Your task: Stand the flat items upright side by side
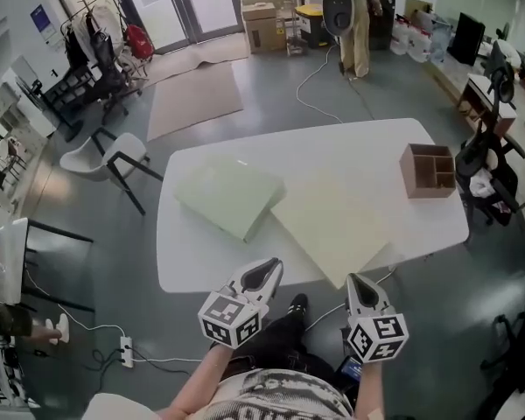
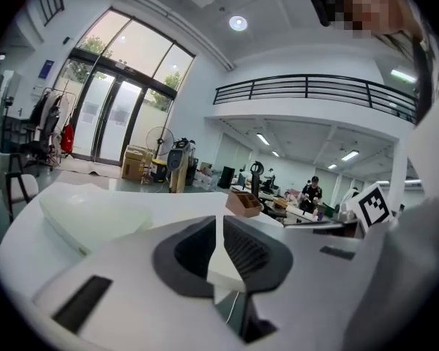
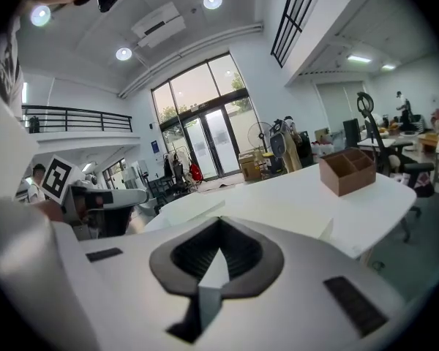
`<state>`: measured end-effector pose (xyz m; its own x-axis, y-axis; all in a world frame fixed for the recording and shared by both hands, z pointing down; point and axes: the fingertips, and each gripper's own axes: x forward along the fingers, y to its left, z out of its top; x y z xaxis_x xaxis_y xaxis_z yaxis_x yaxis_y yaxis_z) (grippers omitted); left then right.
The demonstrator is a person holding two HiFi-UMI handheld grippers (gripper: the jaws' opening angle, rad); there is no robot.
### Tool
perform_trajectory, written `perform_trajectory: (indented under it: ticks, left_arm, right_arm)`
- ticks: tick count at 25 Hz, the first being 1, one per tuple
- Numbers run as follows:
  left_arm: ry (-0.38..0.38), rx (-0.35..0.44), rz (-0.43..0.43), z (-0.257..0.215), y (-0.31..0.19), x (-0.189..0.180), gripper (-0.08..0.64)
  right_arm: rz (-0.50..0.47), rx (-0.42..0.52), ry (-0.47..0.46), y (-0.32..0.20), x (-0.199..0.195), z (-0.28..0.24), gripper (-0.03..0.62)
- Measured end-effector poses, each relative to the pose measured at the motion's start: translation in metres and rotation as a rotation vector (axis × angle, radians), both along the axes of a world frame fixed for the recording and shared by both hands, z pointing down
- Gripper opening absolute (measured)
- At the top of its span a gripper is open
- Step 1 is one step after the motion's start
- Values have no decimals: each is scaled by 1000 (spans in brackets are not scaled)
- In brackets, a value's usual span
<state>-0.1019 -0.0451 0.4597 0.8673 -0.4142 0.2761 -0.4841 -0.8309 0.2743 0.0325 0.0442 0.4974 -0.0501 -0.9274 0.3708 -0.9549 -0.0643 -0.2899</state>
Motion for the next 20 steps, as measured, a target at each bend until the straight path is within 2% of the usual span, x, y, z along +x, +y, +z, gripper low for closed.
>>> perform_trajectory:
  ticks: [4,7,9,13,16,20]
  left_arm:
    - [17,-62,-23,13,-46,9,50]
    - [-18,-102,-1,32,-69,18,179]
    - [-54,-141,11,50,-81,22,208]
    - [-77,-255,22,84,-100,35,302]
    - [-94,-329,9,110,-112,38,319]
    - [-92,-434,-14,137,-125,44,337]
  right_arm:
    - [12,-32,32,-29,19,9,2]
    - [39,-77,33,-36,36,22,2]
    - [62,-105,10,-38,47,30,3]
    - [91,-172,-35,-40,71,52,104]
    - [129,-230,-23,-44,89,69,170]
    - [184,-300,-61,-56,111,97,307]
